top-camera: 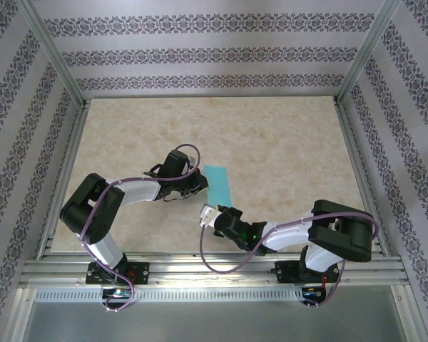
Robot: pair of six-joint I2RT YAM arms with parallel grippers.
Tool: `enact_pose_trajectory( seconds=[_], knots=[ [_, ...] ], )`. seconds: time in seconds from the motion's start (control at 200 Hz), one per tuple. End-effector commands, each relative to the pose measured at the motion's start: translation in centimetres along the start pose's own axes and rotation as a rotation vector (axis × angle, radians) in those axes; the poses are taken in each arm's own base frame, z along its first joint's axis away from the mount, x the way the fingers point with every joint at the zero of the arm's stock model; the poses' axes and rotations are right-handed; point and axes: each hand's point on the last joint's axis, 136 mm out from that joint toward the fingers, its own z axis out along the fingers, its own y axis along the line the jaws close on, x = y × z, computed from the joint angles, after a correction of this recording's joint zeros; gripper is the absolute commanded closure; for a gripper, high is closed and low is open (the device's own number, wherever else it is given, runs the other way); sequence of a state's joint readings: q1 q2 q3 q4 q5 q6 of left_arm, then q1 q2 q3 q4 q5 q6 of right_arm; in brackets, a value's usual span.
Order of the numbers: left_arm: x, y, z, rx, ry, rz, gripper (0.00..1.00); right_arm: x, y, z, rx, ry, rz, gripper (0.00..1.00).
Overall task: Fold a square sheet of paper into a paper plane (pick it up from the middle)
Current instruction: Third fold the triangle at the center of the table.
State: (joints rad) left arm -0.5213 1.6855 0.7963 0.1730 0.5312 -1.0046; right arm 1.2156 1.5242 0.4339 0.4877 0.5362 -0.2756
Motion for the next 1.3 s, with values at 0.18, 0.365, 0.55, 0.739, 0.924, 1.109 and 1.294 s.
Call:
enact_pose_trajectory(
  seconds=[0.18,0.365,0.55,0.739,0.924,1.109,1.294],
  knots=[
    [-1.0,-0.9,-0.6,0.041,-0.034,-0.001,0.94,-1.2,-0.9,-0.5,0.028,-0.051,0.094,0.85],
    [-1.1,-0.9,-0.6,0.043,-0.036,-0.005,0.94,-1.2,-0.7,-0.3,0.014,-0.052,0.105,0.86],
    [-1.2,-0.9,-0.6,0.039,-0.040,-0.004,0.93,-1.2,-0.8,-0.4,-0.004,-0.061,0.133,0.98],
    [-1.3,-0.6,-1.2,0.006,-0.057,0.013,0.79,-1.8,-0.6,-0.8,-0.099,-0.091,0.222,1.00],
    [-1.9,0.4,-3.3,-0.082,-0.119,0.041,0.62,-2.5,0.0,-1.5,-0.275,-0.125,0.374,1.00],
    [-3.4,-0.9,-6.3,-0.121,-0.189,0.113,0.57,-2.9,0.5,-1.6,-0.437,-0.133,0.526,1.00],
    [-4.5,-3.7,-7.3,-0.077,-0.200,0.232,0.60,-3.2,0.4,-1.2,-0.566,-0.115,0.699,1.00]
  ],
)
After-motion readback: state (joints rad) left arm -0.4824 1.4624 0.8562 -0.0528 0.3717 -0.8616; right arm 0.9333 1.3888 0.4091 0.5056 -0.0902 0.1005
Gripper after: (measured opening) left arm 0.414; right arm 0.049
